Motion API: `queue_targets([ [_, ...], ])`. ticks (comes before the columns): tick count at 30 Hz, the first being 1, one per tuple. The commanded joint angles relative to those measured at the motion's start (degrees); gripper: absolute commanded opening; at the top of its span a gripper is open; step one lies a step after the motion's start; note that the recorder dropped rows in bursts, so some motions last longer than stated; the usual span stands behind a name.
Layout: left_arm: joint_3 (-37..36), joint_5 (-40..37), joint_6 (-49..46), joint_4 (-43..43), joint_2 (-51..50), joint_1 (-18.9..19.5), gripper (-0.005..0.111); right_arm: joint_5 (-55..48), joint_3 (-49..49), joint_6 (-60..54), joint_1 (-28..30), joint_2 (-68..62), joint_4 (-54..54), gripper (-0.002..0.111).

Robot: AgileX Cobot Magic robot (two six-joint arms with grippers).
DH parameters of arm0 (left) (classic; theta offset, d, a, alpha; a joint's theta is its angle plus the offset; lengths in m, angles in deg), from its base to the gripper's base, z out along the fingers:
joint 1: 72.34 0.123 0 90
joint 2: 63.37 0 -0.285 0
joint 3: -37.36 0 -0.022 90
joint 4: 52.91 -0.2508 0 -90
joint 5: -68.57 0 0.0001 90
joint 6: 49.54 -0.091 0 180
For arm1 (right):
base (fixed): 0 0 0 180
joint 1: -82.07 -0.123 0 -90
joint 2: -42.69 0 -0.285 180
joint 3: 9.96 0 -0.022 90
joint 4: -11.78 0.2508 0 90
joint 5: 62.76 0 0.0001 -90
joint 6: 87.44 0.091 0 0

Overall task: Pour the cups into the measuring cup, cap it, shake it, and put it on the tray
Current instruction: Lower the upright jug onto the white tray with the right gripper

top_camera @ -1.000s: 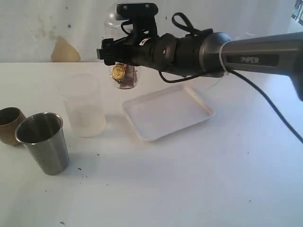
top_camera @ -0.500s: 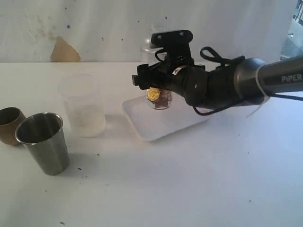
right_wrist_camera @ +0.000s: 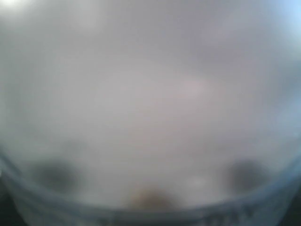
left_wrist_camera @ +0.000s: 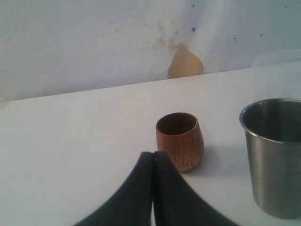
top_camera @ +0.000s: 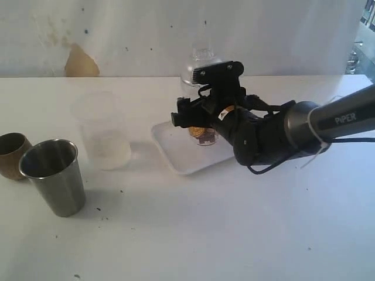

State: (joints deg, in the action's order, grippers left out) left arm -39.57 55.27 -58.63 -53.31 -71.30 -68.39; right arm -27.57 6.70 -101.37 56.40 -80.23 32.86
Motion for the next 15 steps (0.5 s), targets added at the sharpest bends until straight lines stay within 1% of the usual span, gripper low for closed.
queue_targets([
  [1,-0.29,-0.02,0.03,-0.05,0.15,-0.06,0.0,7.62,0.05,3.57,0.51,-2.0,-3.94,0.011],
  [4,-0.29,-0.02,0.03,-0.05,0.15,-0.06,0.0,8.18,0.05,4.29,0.51,-2.63,-7.27,0.03],
  [5,-0.29,-0.02,0.03,-0.05,0.15,-0.06,0.0,8.18,0.05,4.29,0.51,-2.74,-7.85,0.038],
  [8,-0.29,-0.02,0.03,-0.05,0.15,-0.06,0.0,8.18,0.05,4.29,0.51,-2.74,-7.75,0.061],
  [10,-0.29,-0.02,0.03,-0.05,0.15,-0.06,0.0,8.18,0.05,4.29,0.51,-2.74,-7.75,0.072],
  [12,-0.29,-0.02,0.03,-0.05,0.15,-0.06,0.0,8.29,-0.06,4.29,0.51,-2.74,-7.75,0.077],
  [15,-0.29,-0.02,0.03,-0.05,0.15,-0.06,0.0,8.29,-0.06,4.29,0.51,-2.74,-7.75,0.077],
])
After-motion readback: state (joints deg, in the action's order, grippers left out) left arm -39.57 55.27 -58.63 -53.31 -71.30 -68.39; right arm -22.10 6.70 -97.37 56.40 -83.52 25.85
